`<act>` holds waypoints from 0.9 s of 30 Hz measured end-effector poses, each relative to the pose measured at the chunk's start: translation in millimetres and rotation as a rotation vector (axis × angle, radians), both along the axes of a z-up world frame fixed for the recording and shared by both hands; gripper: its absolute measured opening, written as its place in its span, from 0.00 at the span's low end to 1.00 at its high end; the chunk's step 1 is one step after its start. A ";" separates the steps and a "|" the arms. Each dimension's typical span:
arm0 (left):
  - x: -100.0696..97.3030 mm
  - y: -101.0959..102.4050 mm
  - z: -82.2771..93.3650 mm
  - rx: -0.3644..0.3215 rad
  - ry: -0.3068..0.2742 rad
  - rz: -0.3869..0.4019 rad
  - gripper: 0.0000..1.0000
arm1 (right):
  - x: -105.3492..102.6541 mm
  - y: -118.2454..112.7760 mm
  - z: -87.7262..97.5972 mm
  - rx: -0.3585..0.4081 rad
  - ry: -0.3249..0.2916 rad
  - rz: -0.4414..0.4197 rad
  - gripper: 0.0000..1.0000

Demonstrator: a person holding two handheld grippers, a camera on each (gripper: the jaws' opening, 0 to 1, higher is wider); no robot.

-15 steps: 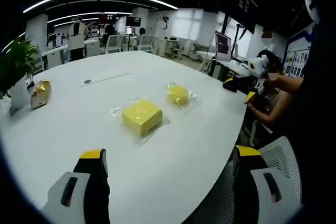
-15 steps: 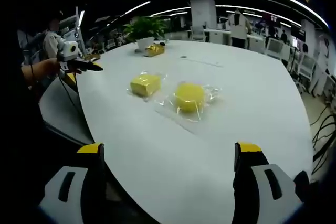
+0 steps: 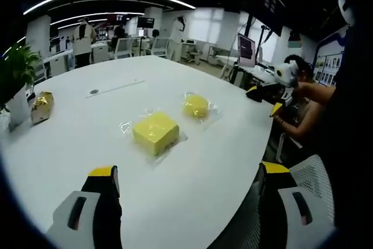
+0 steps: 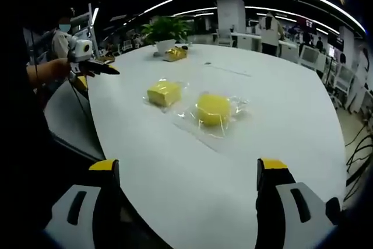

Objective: Compare the silicone blocks by pressing each to a similar depth, holding the contact briefly, and releasing to observe deformation and rebound differences across the visible hardness samples.

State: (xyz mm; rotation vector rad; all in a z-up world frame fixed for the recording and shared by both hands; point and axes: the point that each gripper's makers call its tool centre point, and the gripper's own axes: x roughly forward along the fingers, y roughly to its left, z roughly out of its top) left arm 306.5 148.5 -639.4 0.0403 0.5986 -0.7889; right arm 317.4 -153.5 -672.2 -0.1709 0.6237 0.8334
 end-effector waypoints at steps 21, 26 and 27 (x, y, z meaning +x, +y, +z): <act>3.1 4.0 2.1 -0.021 -0.006 0.015 0.99 | 16.9 -3.6 1.2 -0.051 0.021 0.002 0.92; 5.5 5.6 0.4 -0.021 0.004 0.015 0.99 | 18.8 -1.5 4.2 -0.047 0.006 0.000 0.95; 5.6 6.3 0.1 -0.021 0.007 0.017 0.99 | 18.7 -1.3 4.1 -0.042 0.011 -0.002 0.95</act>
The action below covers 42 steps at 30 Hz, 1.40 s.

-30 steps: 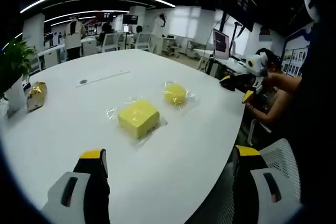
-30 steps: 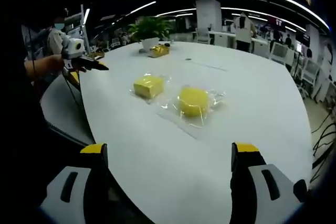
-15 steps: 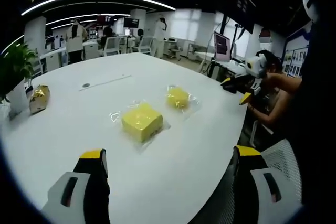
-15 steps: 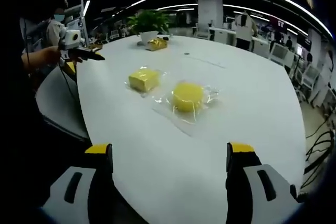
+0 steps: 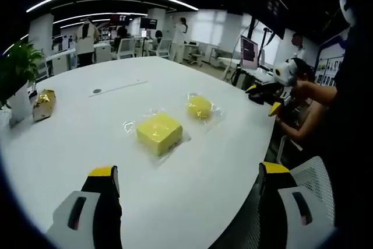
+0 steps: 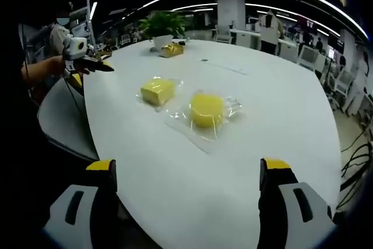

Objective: Compare the silicone blocks by pressing each to a similar depth, holding the contact briefly, and releasing to observe deformation and rebound differences across the visible hardness samples.

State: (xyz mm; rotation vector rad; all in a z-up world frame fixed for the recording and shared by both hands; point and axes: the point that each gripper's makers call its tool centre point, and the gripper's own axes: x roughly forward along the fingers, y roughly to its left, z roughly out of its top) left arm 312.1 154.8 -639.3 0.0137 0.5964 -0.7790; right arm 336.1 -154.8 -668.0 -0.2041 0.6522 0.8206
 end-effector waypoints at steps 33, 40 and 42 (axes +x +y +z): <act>-8.6 8.2 -19.4 -0.005 0.101 0.018 0.99 | 2.1 1.6 -9.2 0.020 0.058 -0.033 0.88; 2.7 7.2 -16.3 -0.013 0.119 0.028 0.99 | 2.7 1.5 -5.8 0.029 0.048 -0.041 0.87; 10.3 9.0 -15.9 -0.004 0.112 0.035 0.97 | 1.9 -0.8 -7.6 0.019 0.053 -0.045 0.86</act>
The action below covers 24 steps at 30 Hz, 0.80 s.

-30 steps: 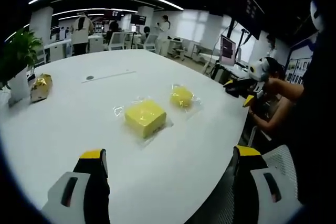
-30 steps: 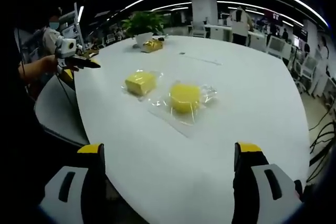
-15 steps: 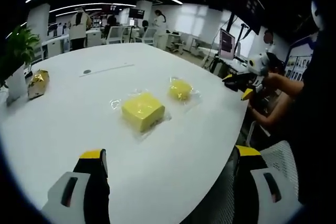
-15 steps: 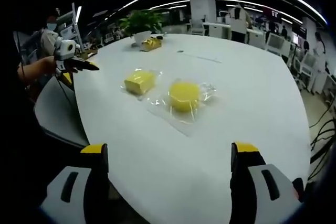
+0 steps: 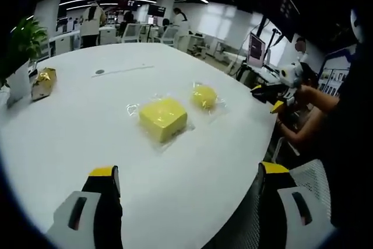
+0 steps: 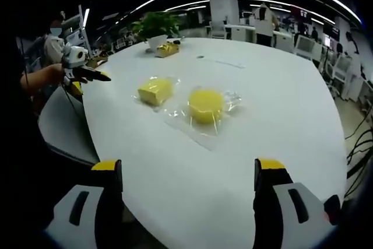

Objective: Compare the silicone blocks by pressing each to a similar depth, holding the contact briefly, and releasing to observe deformation and rebound differences across the visible hardness samples.

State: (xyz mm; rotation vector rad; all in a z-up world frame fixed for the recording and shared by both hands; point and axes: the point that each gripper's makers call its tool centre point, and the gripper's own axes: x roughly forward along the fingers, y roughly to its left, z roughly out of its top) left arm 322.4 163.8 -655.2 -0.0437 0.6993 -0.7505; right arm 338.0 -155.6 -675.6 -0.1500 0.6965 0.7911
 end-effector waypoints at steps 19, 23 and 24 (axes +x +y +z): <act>117.9 4.2 -19.8 -0.167 0.185 0.249 0.76 | -9.3 -9.1 23.4 0.102 -0.025 -0.029 0.75; 136.5 -1.0 -27.2 -0.198 0.201 0.249 0.73 | -10.2 -13.7 24.9 0.091 -0.028 -0.035 0.71; 140.3 -4.3 -27.3 -0.236 0.216 0.253 0.73 | -10.4 -14.0 24.5 0.089 -0.029 -0.033 0.71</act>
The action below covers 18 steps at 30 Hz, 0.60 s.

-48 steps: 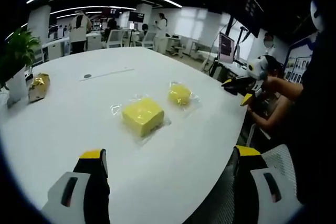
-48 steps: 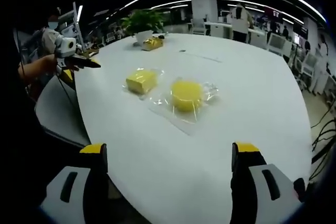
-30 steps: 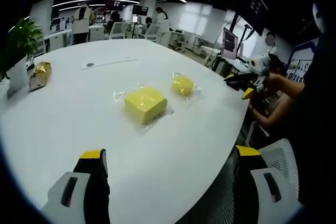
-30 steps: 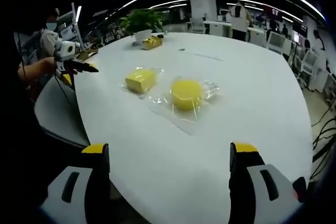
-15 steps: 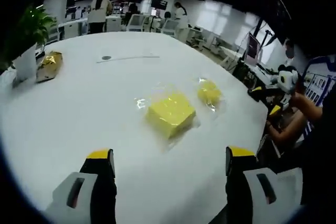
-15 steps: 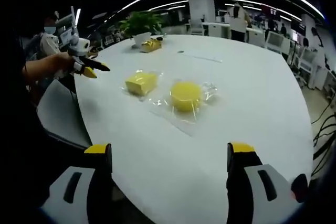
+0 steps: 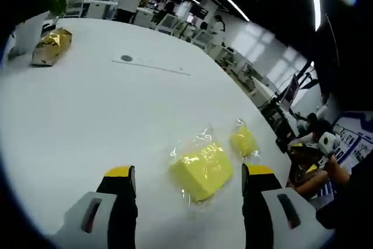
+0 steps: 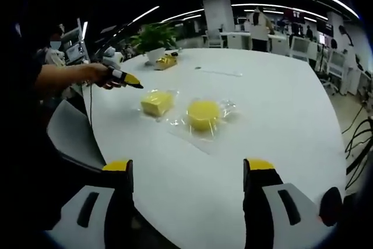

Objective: Compare the silicone blocks by pressing each to a similar depth, holding the contact briefly, and releasing to observe deformation and rebound differences across the visible hardness samples.

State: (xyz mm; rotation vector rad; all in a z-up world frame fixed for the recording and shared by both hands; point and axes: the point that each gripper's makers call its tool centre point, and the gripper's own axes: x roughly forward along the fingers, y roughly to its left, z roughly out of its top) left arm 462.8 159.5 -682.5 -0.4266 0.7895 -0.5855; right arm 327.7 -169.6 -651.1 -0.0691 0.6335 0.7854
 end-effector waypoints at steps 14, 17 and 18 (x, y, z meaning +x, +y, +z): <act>24.3 -6.0 -29.3 -0.294 0.214 0.166 0.45 | -4.8 -8.4 -8.0 -0.036 0.034 -0.002 0.60; 26.2 -7.2 -33.7 -0.293 0.220 0.178 0.41 | -5.4 -6.8 -7.9 -0.014 0.043 -0.010 0.60; 26.3 -7.9 -35.1 -0.292 0.223 0.178 0.39 | -6.4 -2.9 -5.6 0.003 0.044 -0.005 0.58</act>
